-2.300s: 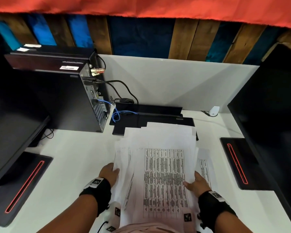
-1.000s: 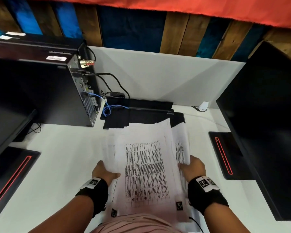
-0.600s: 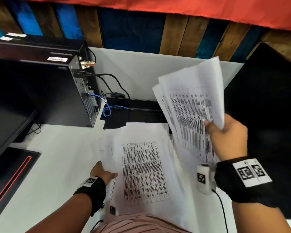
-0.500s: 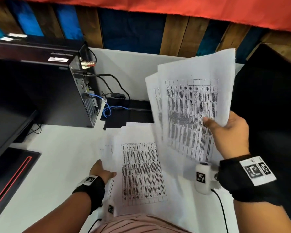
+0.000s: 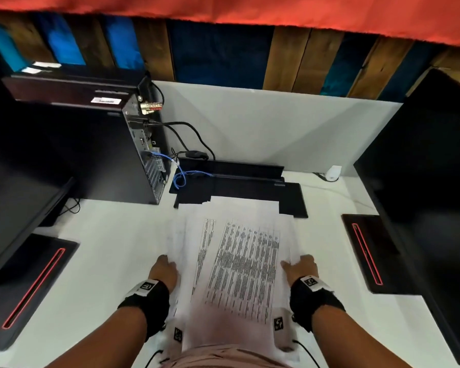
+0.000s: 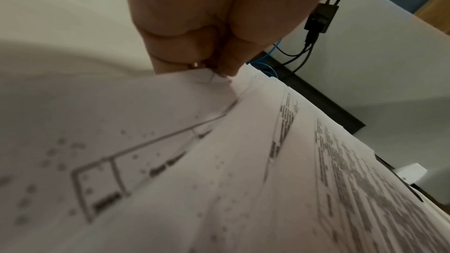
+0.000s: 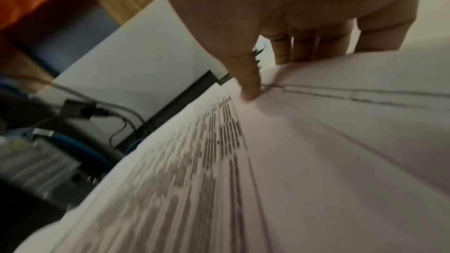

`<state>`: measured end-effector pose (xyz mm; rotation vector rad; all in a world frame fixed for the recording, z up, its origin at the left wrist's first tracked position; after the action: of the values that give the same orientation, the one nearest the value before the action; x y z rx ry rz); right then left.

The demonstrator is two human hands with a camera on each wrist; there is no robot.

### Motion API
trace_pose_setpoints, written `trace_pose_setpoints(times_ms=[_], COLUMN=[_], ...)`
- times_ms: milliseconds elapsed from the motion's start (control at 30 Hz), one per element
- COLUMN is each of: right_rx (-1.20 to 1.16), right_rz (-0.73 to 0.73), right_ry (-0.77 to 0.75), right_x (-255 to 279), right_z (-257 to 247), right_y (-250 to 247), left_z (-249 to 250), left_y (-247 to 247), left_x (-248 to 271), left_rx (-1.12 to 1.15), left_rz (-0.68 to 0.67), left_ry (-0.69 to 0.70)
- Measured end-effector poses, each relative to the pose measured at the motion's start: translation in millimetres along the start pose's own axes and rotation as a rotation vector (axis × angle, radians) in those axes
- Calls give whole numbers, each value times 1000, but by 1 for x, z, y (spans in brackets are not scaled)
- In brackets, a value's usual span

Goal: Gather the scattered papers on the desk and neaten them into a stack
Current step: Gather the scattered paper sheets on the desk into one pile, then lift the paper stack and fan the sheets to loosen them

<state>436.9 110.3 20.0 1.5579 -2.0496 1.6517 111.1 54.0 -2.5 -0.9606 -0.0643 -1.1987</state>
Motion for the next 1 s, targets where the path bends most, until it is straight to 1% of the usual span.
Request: trace_pose_setpoints(times_ms=[33,67,133,200,267,367,400,467,533,567,633,733,767,867,900,933,1000], right_rx=[42,87,167,202,194,210,203,165,101,42,-72,-197,-287,-567,-619,-642,-686], right_rz=[28,27,-9,-11,-12,45,33,-65,-162,-207,-249,-292,-331,-553,-620,-656,-631], right_ry=[4,-10,-73,-104,-86,-6,-15,-65,-106,-110,-133,-152,-137,-123,-131,-152,-228], right_x=[0,1,6,11,11,8,9,15,21,23,22,16,12,13,18,23,32], right_z=[2,1,-3,-5,-5,-3,-5,-11,-14,-13,-7,5,9,12,7,0,-18], right_y=[3,8,21,29,26,16,16,24,33,35,36,30,27,16,10,4,-10], left_z=[3,6,14,20,23,20,18,18,16,15,20,33,37,53,61,68,83], left_y=[2,5,14,23,24,20,21,26,34,36,35,17,9,-13,-19,-24,-37], left_x=[1,3,6,6,6,2,1,4,6,7,13,25,30,41,47,51,55], left_rx=[23,56,92,114,125,165,179,204,218,234,311,475,527,628,637,636,656], left_rz=[-1,-12,-41,-75,-78,-46,-71,-161,-216,-219,-186,-196,-215,-310,-329,-339,-325], left_ry=[8,7,16,17,13,-3,11,57,72,85,156,232,255,328,361,392,439])
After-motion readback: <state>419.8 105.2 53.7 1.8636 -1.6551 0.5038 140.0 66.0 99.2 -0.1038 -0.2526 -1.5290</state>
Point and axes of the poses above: each hand's wrist, its own x-axis away from the middle knuckle, its own y-axis out of the palm, z = x × y, the point moved 3 cm from there along -x, towards the middle knuckle, and after that the axes turned 7 degrees about y, right-handed, at the moved point
